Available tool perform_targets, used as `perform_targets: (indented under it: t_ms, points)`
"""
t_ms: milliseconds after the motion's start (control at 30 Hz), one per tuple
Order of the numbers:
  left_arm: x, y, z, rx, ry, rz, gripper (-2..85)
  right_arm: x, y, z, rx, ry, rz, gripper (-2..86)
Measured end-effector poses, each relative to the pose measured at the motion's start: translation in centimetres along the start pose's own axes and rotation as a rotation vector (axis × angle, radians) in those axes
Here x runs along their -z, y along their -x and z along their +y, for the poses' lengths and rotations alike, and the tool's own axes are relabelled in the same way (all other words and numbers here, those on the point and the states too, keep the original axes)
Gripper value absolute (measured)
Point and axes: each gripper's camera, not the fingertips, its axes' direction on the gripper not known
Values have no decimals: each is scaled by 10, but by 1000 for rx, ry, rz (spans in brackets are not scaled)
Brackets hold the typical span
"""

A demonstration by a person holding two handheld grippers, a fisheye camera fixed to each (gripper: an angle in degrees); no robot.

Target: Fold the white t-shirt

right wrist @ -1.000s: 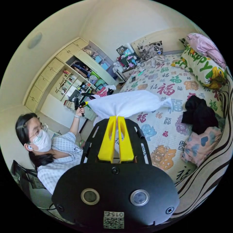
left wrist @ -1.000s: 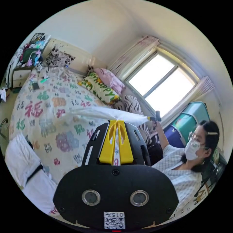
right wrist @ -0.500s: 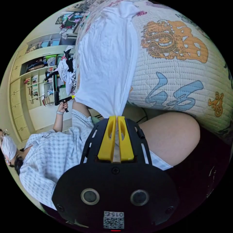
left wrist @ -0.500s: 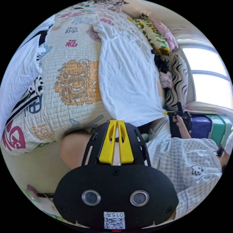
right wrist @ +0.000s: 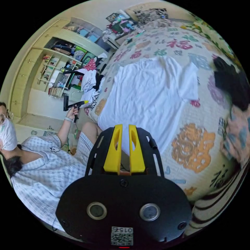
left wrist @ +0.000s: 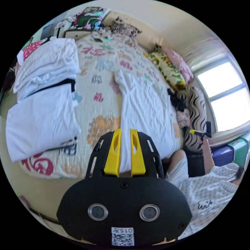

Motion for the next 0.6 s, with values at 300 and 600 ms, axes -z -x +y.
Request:
perform_targets:
  t_ms: [300,600]
  points:
    - [-125,63,-91,156,-84,143,44,-151,45,-270,232,37,-242,52]
    - [-123,57,-33,8,-116,201,36,-324,35,-434,204,235,22,116]
